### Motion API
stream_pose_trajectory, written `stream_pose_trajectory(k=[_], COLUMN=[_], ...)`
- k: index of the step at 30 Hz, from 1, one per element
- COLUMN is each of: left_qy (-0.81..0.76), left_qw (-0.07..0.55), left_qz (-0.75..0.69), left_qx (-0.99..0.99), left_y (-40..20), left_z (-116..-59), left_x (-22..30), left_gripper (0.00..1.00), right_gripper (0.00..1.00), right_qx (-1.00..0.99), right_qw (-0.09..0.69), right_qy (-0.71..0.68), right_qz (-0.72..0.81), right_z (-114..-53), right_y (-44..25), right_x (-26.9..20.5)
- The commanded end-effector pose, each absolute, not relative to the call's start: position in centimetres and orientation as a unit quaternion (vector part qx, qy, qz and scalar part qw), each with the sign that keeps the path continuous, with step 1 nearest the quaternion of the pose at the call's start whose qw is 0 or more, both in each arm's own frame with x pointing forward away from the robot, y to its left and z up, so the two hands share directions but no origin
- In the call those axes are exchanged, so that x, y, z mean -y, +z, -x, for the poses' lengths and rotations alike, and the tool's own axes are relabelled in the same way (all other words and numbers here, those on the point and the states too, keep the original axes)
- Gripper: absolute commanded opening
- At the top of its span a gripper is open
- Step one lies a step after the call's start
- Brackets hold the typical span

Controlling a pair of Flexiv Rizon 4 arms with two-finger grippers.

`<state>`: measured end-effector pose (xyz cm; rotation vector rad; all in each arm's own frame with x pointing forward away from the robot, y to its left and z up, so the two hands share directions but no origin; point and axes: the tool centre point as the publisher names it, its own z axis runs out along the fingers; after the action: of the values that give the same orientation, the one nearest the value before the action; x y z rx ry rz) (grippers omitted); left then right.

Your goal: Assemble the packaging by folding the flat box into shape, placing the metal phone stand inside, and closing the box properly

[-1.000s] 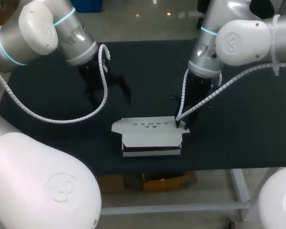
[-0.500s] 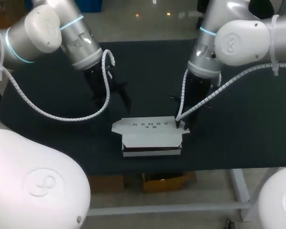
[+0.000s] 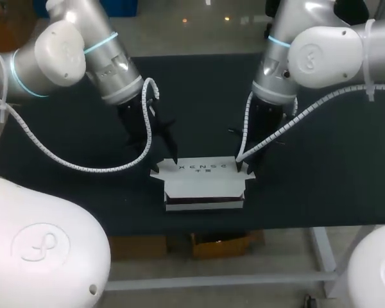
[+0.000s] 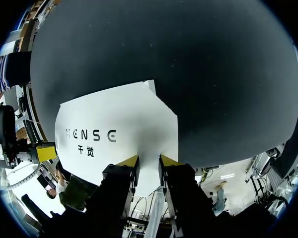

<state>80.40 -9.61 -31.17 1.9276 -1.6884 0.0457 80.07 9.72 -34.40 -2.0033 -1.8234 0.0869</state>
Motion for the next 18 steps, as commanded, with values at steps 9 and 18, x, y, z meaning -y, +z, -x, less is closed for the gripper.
stream_pose_trajectory(k=[9,18], left_qy=[0.015,0.016], left_qw=[0.276,0.274], left_qz=[-0.729,-0.729], left_qx=[0.626,0.627], left_y=[-31.45,-31.94], left_z=[-79.54,-79.15], left_x=[9.86,10.03], left_gripper=[0.56,0.54], right_gripper=[0.24,0.24], right_qx=[0.656,0.650], right_qw=[0.214,0.214], right_qy=[0.030,0.023], right_qz=[0.723,0.729], right_z=[-80.32,-80.42], right_y=[-34.23,-34.11], right_x=[-9.70,-9.64])
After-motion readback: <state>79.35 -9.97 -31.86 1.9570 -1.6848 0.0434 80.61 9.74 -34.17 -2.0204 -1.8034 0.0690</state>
